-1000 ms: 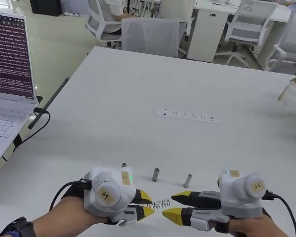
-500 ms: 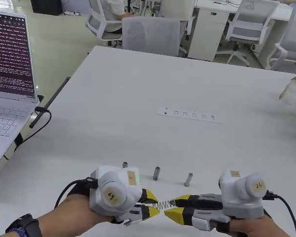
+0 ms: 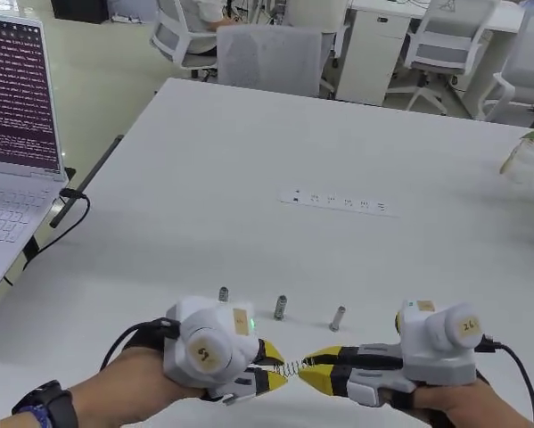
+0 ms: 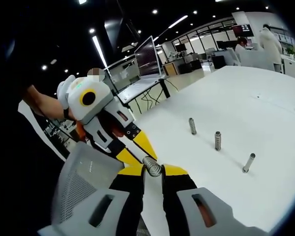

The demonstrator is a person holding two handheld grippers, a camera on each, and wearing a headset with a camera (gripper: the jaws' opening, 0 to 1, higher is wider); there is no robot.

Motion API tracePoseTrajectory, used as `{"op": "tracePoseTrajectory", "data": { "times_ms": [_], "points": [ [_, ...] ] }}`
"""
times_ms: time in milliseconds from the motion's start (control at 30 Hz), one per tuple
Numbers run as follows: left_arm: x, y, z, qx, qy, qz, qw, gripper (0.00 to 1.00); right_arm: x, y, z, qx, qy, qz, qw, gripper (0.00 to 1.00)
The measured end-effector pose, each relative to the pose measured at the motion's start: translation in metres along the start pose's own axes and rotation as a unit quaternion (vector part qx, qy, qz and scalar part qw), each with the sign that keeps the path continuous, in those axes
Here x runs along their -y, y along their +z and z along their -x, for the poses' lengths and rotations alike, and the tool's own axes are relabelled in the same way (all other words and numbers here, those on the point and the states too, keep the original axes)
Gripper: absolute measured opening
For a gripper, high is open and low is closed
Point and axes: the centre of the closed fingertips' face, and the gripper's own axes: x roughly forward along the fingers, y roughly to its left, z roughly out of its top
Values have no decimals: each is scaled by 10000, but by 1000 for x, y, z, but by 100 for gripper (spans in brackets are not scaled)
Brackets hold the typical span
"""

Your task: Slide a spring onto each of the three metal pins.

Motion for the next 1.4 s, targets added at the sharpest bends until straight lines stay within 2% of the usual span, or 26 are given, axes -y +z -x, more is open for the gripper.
{"op": "tracePoseTrajectory", "data": {
  "times_ms": [367, 500, 700, 1167, 1400],
  "points": [
    [1, 2, -4, 4, 1, -36, 10000, 2, -4, 4, 0, -67, 26, 11, 10000, 9],
    [0, 3, -5, 28, 45, -27, 10000, 2, -4, 6, 0, -171, -34, 103, 9998, 8],
    [-2, 4, -8, 103, 130, 63, 9998, 2, -2, 10, 0, -296, -94, 239, 9992, 8],
    [-2, 9, -11, 330, 94, 509, 9981, 4, -3, 13, -1, -453, -63, 390, 9982, 8],
    [-3, 10, -11, 370, 82, 535, 9978, 3, -3, 14, -2, -600, -63, 535, 9967, 8]
  ]
}}
